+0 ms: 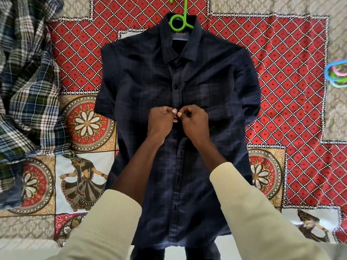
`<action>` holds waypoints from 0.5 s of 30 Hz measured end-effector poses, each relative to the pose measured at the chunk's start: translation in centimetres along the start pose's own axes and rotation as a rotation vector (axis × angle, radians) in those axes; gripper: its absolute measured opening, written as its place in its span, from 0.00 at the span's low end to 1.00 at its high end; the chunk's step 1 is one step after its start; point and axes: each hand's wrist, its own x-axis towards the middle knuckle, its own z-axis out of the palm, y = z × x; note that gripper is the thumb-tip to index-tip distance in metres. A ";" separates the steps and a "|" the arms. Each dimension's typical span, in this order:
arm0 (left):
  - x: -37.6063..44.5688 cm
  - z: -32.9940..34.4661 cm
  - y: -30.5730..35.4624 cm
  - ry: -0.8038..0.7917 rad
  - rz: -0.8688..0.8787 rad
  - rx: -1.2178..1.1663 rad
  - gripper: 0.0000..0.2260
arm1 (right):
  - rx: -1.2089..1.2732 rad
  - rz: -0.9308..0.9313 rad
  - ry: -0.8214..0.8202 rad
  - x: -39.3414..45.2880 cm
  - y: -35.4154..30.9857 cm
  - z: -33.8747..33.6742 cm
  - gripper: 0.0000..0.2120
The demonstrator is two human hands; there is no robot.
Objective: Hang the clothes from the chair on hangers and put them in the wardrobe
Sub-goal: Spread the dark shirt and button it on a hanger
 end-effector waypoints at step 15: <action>-0.4 -0.5 -0.3 -0.096 0.221 0.126 0.13 | 0.366 0.316 -0.490 2.7 -1.6 -3.7 0.08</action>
